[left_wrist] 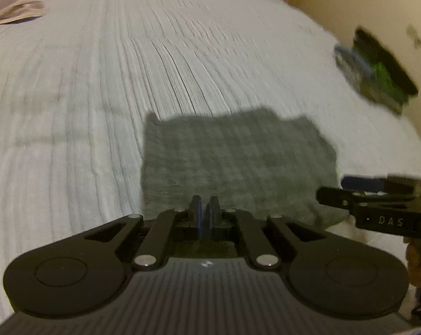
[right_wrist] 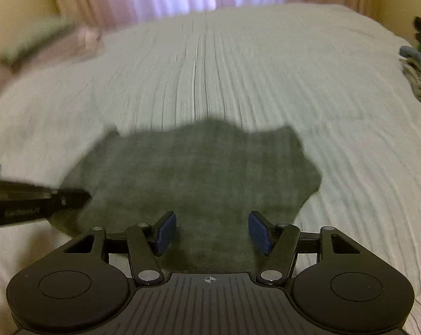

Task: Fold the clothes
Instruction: 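Lower the folded shorts onto the bed and open both grippers, then move both tools above the folded shorts square, then grasp the folded shorts edge with the left gripper while the right gripper grasps the other edge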

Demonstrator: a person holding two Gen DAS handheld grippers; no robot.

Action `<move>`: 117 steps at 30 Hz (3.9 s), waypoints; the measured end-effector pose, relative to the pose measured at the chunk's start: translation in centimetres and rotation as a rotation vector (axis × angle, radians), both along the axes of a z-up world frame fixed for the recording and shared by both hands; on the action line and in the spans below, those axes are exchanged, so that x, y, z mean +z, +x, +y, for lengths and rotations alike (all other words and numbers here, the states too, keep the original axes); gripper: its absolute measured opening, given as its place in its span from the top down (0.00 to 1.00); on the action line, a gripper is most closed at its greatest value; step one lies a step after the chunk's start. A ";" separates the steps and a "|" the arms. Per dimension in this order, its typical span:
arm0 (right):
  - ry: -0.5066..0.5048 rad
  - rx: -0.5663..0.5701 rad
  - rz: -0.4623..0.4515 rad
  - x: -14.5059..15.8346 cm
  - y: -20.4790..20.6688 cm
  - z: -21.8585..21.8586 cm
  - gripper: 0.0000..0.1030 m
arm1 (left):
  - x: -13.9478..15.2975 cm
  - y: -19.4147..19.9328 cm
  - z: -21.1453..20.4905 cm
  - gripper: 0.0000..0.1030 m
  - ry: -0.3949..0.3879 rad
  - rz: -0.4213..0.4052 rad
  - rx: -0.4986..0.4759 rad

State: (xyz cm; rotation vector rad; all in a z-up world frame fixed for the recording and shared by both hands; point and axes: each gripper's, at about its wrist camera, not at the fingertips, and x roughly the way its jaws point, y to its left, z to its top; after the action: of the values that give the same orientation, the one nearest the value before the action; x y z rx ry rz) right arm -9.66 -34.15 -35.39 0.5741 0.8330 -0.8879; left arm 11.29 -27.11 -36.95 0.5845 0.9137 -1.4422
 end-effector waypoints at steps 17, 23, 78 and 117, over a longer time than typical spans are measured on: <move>0.035 -0.042 -0.017 2.2 -2.7 1.3 0.40 | 2.8 1.5 3.8 0.97 -0.003 0.029 0.134; 0.130 -0.098 0.039 1.1 -3.6 1.1 0.40 | 2.1 0.5 3.0 0.96 0.129 -0.005 0.199; 0.500 -0.258 -0.591 -3.5 -14.1 -7.4 0.12 | 0.2 9.4 3.4 0.42 0.103 0.403 0.374; 0.321 -0.133 -0.865 10.4 -16.8 -6.7 0.92 | 7.8 3.8 -5.8 0.91 -0.085 0.773 -0.015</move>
State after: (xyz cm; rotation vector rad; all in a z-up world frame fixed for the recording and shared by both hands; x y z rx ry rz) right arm -26.46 -40.88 -25.03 1.1932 0.1397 -0.5315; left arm 15.10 -32.94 -29.13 -0.0594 1.4307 -1.7397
